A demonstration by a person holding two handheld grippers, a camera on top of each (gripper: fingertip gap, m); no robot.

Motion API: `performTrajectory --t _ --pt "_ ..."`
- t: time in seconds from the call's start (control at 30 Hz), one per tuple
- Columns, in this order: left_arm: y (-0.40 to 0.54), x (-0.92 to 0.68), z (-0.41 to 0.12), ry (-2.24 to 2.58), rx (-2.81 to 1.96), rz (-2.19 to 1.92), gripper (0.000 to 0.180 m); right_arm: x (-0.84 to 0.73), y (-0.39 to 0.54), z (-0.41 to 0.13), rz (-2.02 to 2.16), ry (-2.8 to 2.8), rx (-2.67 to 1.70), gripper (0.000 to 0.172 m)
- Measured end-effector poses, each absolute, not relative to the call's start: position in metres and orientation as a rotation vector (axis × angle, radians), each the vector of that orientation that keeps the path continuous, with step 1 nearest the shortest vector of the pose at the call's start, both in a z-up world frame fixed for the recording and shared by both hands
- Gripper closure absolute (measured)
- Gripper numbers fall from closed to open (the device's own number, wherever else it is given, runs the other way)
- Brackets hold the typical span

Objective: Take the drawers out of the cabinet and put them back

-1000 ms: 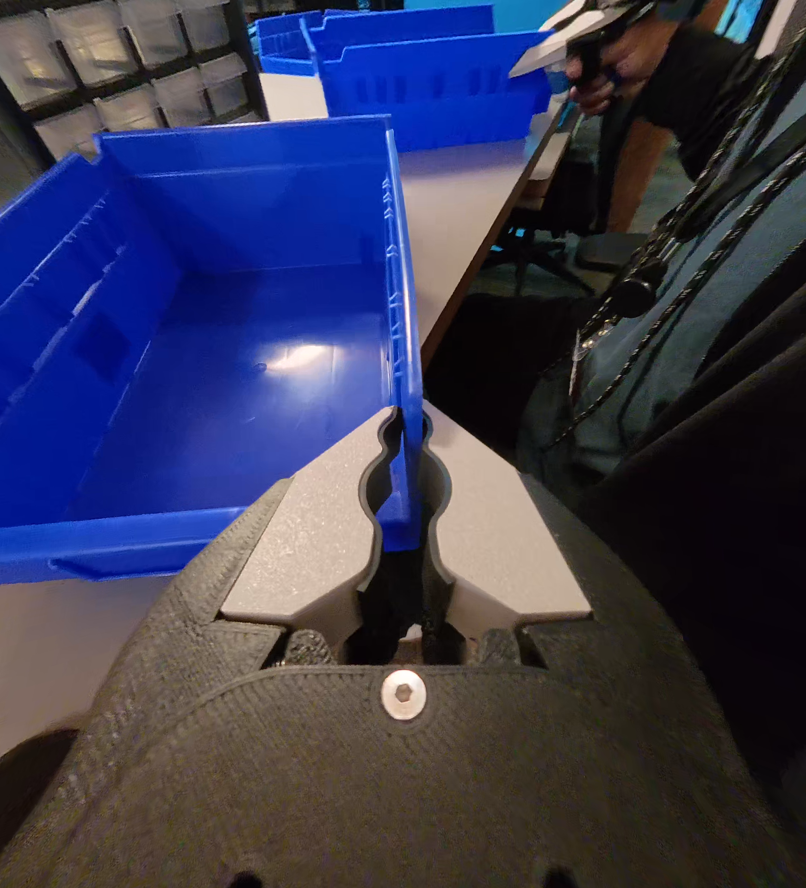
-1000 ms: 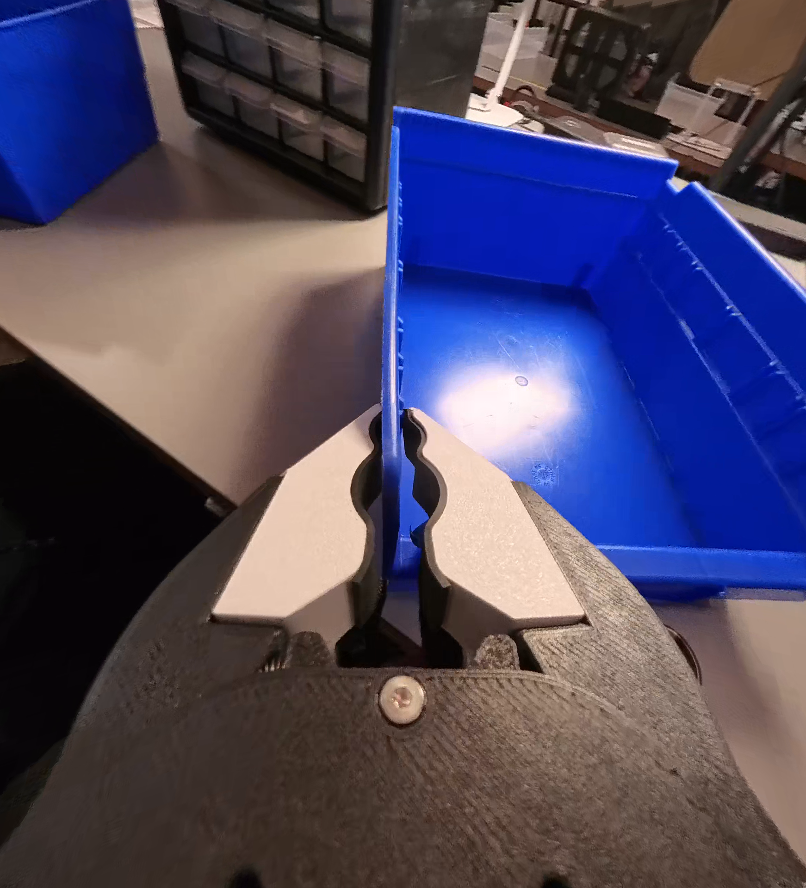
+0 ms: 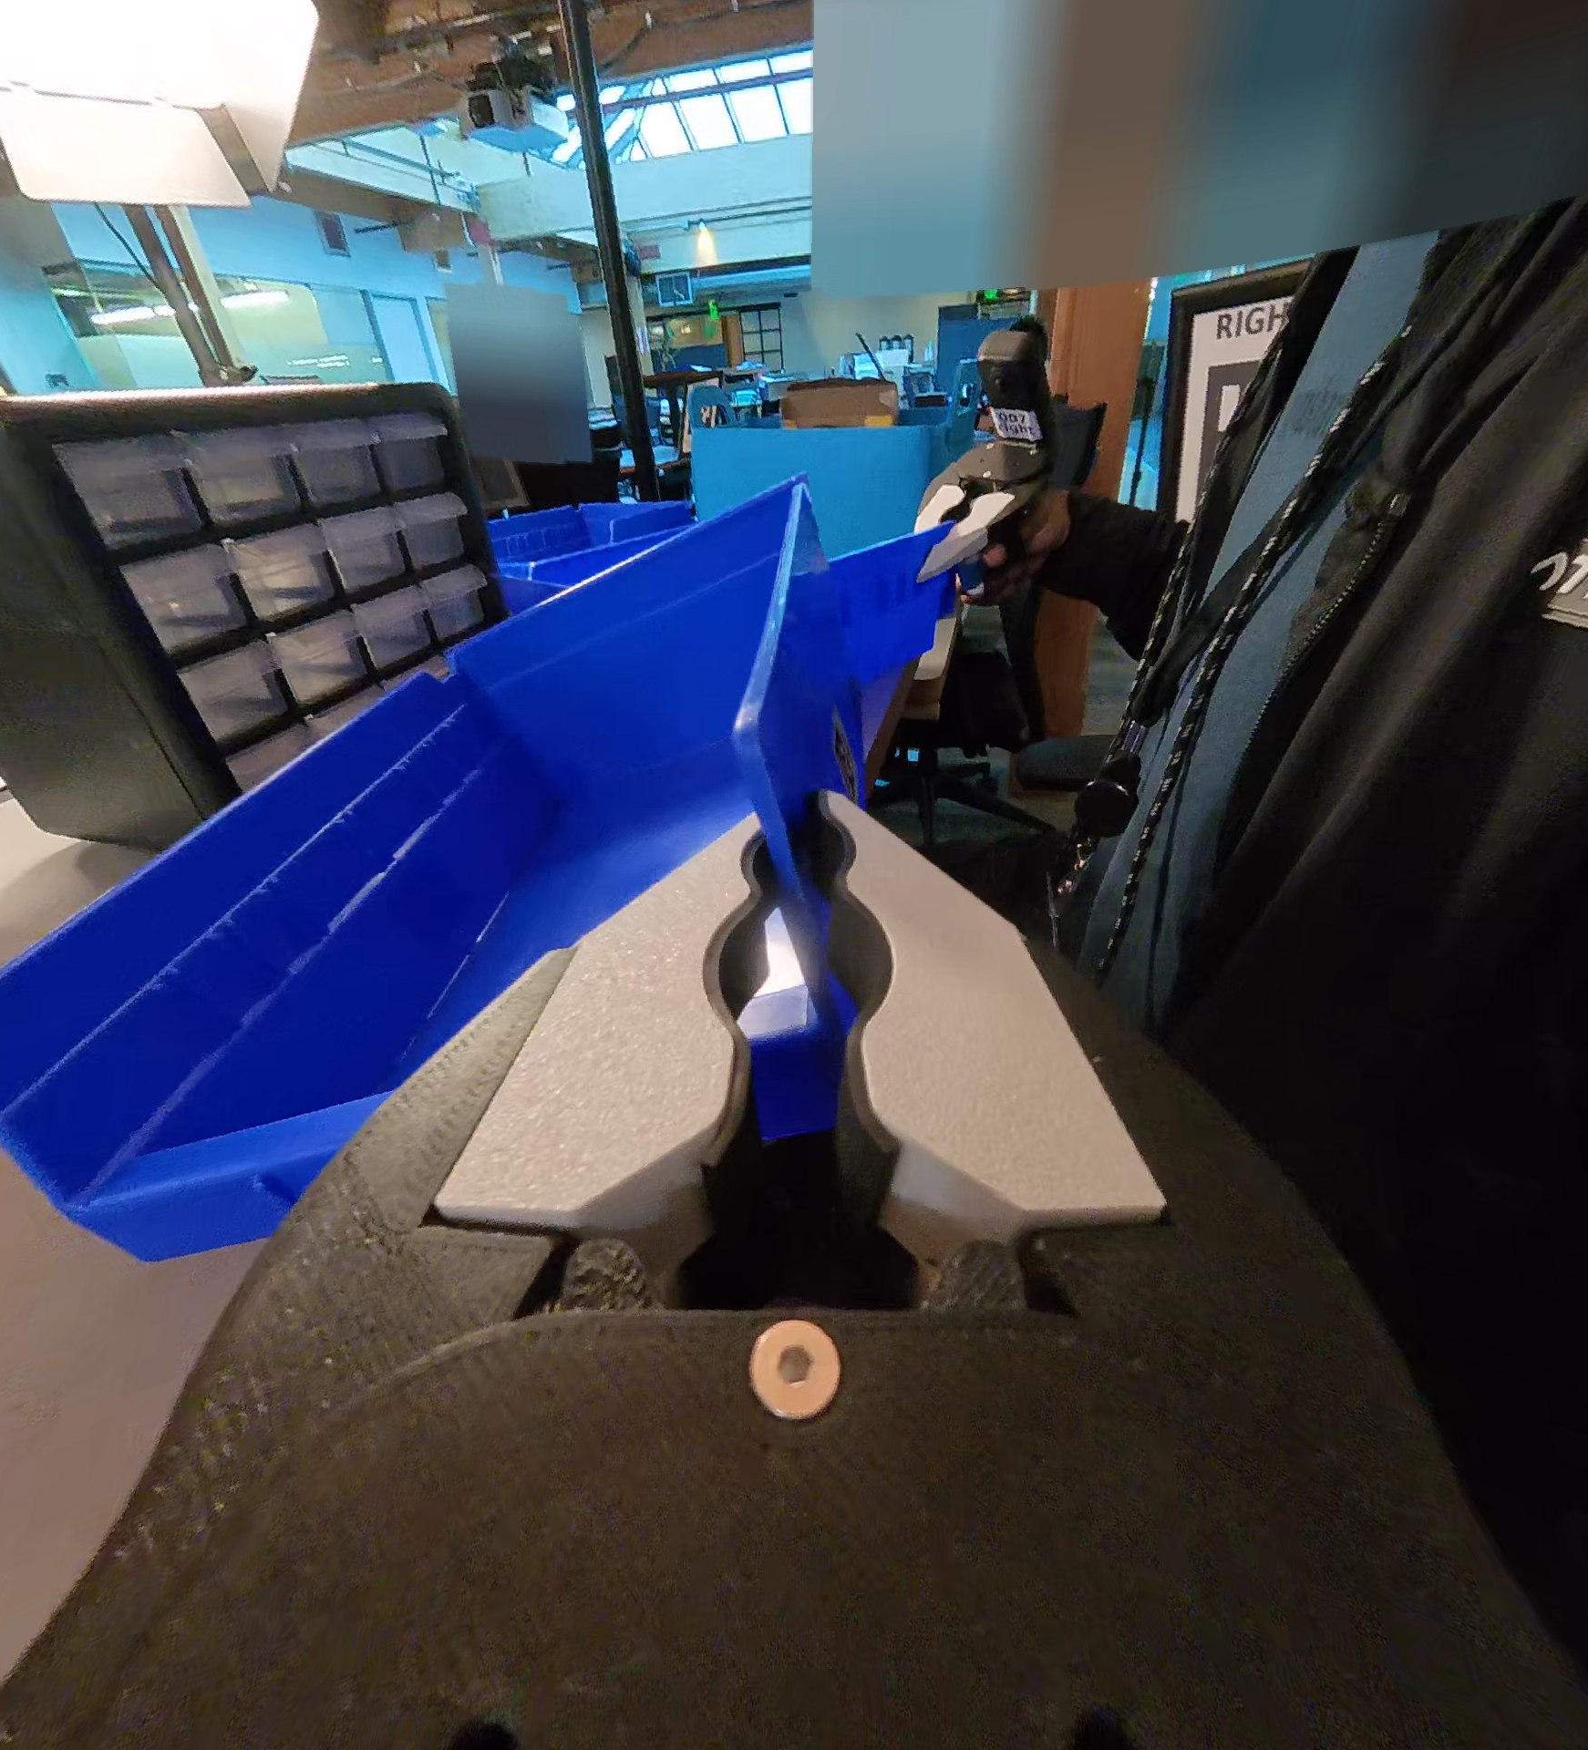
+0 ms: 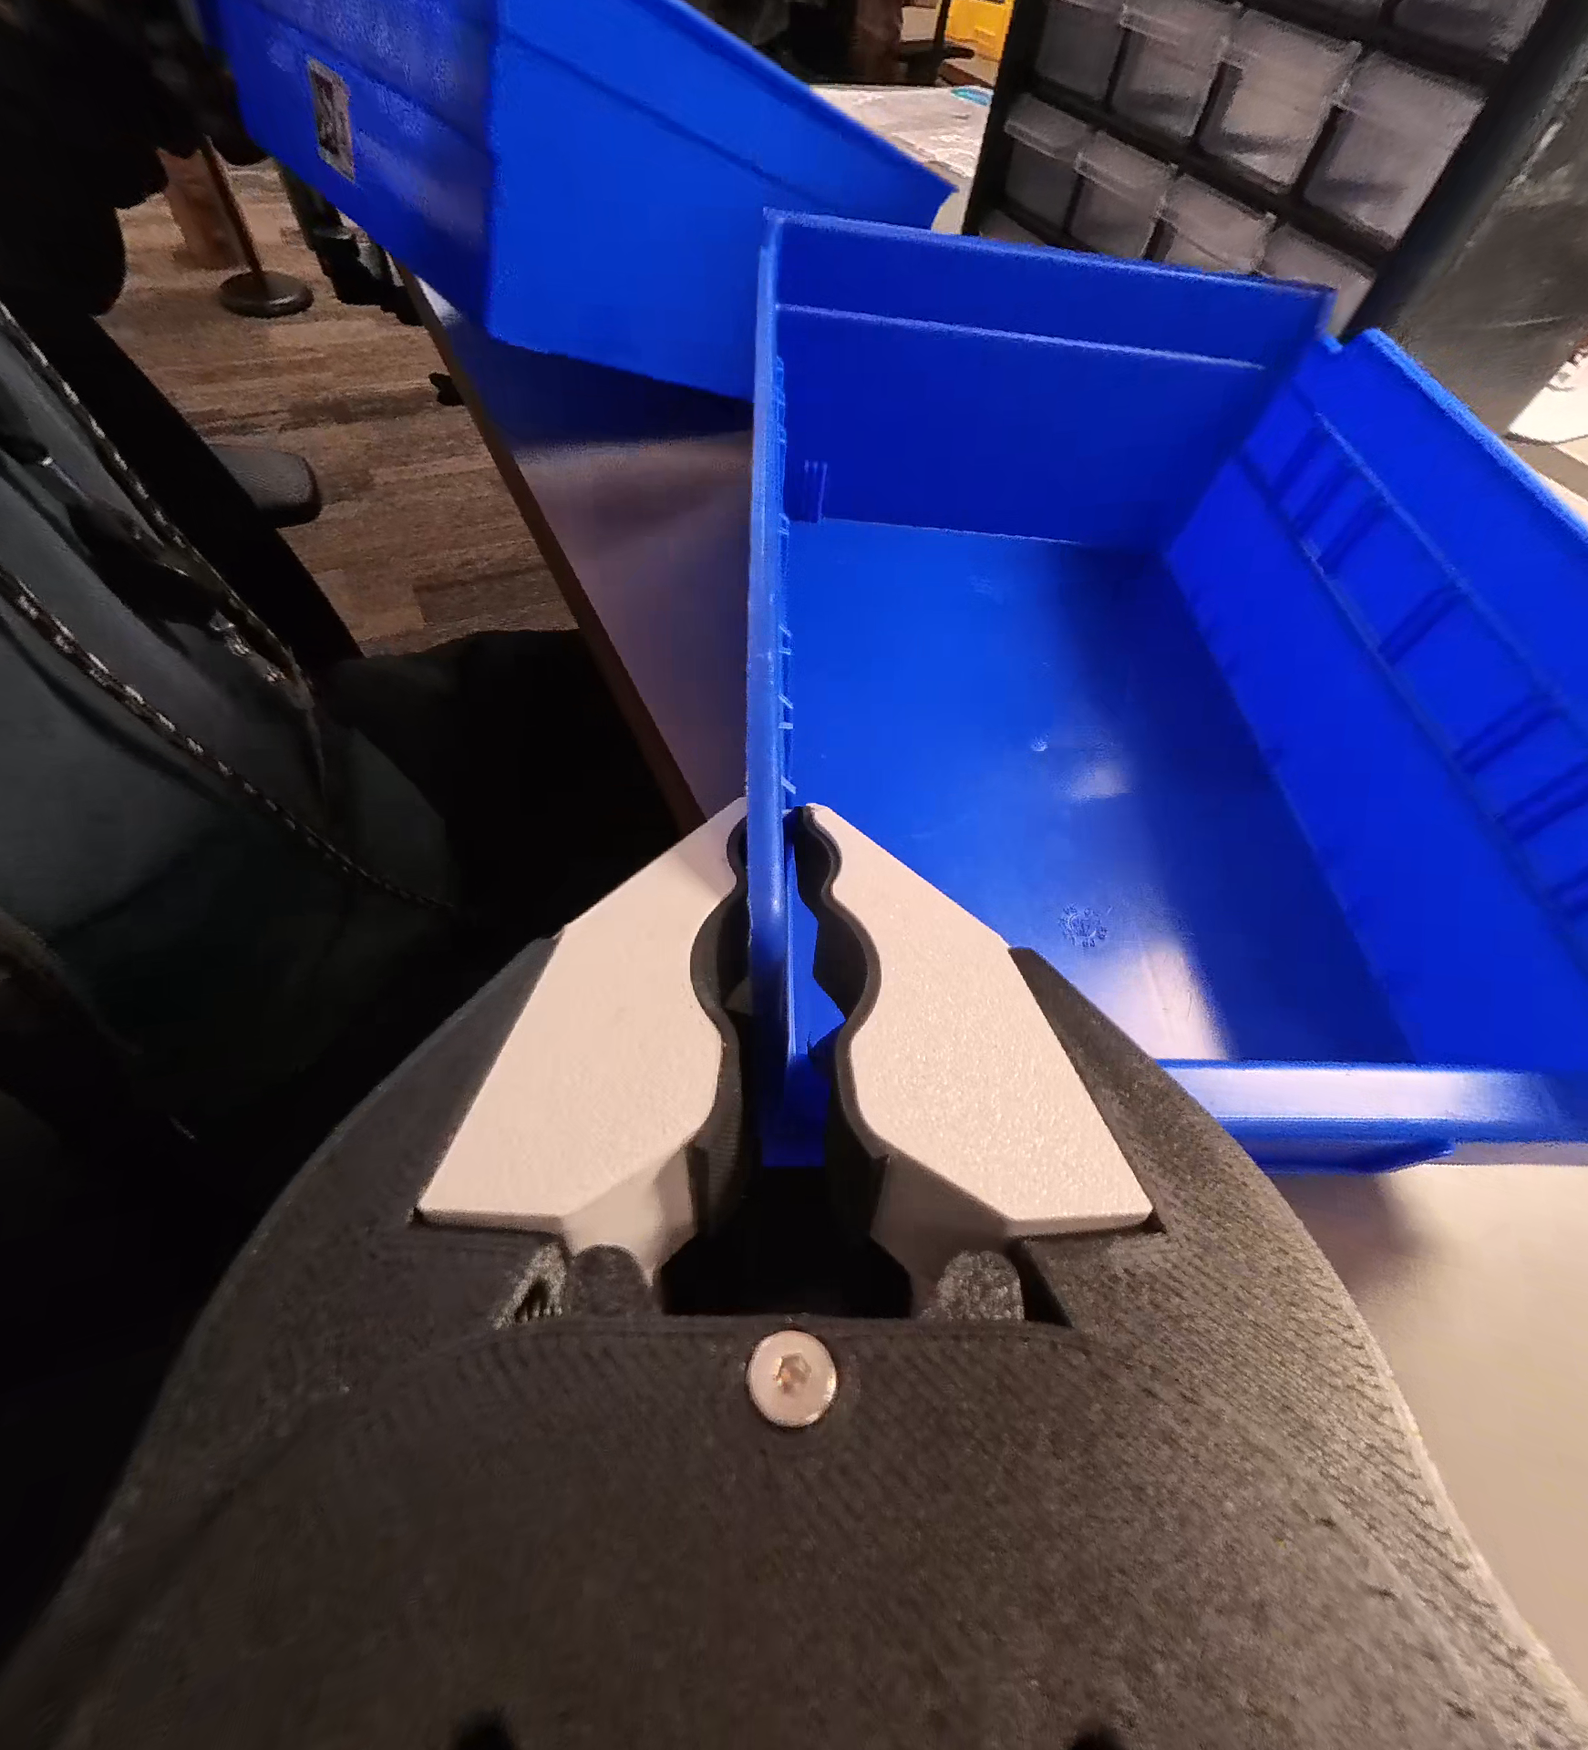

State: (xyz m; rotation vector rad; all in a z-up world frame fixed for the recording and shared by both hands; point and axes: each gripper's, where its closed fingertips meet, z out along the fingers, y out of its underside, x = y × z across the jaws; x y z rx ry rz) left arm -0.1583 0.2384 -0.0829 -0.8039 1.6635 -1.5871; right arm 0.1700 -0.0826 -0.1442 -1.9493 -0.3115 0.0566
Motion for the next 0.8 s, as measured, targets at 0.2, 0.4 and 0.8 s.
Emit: performTrajectory --t 0.2,0.4,0.8 --pt "0.249 -0.163 -0.067 1.555 -0.76 -1.598 0.18 0.16 -0.07 -0.144 0.107 -0.36 -1.939 0.165" --pt "0.24 -0.156 -0.038 1.533 -0.651 -1.559 0.18 0.139 -0.044 -0.144 0.182 -0.465 -1.915 0.165" --pt "0.191 -0.069 -0.015 1.592 -0.491 -1.62 0.18 0.114 0.044 -0.113 0.229 -0.387 -1.696 0.112"
